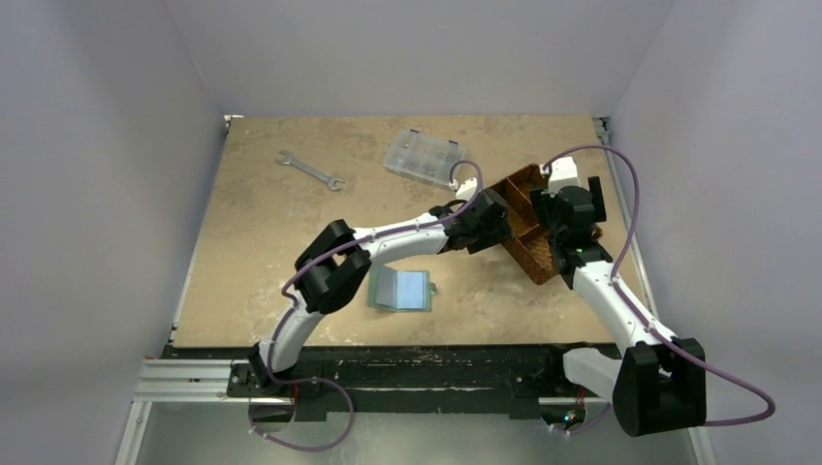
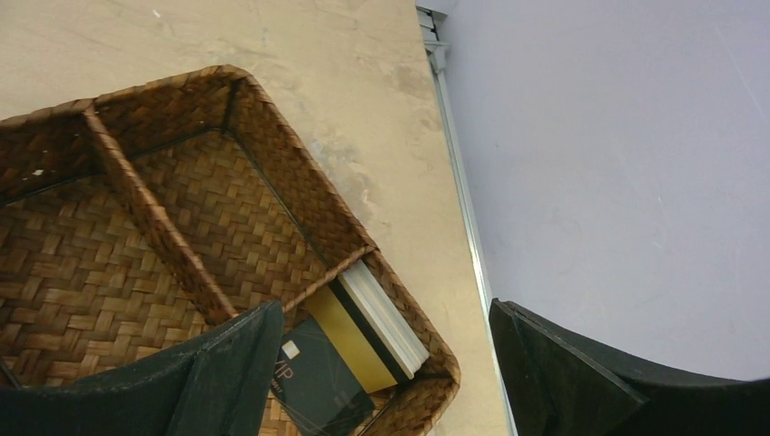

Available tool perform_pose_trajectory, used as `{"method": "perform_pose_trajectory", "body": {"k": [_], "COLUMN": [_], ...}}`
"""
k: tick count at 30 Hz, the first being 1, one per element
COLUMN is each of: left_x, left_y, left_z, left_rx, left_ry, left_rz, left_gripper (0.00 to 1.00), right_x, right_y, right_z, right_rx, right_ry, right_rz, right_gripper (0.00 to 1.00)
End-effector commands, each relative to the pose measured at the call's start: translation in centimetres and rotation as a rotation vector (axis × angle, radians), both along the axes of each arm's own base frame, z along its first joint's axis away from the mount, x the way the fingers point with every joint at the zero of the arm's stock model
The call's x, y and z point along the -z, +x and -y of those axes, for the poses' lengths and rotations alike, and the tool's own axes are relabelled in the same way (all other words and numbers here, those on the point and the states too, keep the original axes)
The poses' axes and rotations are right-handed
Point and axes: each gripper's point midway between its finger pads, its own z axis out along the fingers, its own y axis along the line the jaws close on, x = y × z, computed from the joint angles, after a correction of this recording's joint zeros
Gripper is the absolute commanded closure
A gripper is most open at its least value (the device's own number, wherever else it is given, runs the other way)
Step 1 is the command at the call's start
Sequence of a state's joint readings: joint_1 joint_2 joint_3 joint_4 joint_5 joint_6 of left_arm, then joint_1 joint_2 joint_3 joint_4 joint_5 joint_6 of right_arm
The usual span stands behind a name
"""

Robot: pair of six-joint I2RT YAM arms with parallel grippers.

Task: Put the credit cards into the card holder
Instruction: Pick up the credit card from the storage box.

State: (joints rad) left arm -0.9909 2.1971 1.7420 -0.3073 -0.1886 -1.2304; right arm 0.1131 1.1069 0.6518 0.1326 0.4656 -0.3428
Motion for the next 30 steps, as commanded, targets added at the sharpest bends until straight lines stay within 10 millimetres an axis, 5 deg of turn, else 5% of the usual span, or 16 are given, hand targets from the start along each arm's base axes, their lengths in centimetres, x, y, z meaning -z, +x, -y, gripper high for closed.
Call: {"method": "perform_pose_trajectory", "body": {"k": [1,9,18,30], "left_x": [0.4,-0.6,-6.3,-3.5], "left_y": [1.3,2.0,2.3,3.8], "left_z": [0.7,1.6,2.6,3.4], "left_rx": [-0.104,-0.100,-0.030,-0.070], "left_ry": [0.009,0.009,-0.100,-0.082], "left_rz": [-0.013,0.035,0.166,0.120], "left_gripper": [0.37,0.35,0.30,0.35], "right_x": [-2.1,-1.9,-2.1,-2.5], "right_y": [-0.3,-0.5,-0.5,-1.2], "right_z": [0.1,-0.4,-0.3,0.7], "right_rx": [0.016,-0.008,-0.003,0.050], "right_ry": [-0.018,-0.012,-0.014,-0.037], "right_rz": [0.077,0.088,0.101,0.117], "right_gripper": [0.06,0.04,0.04,0.02]}}
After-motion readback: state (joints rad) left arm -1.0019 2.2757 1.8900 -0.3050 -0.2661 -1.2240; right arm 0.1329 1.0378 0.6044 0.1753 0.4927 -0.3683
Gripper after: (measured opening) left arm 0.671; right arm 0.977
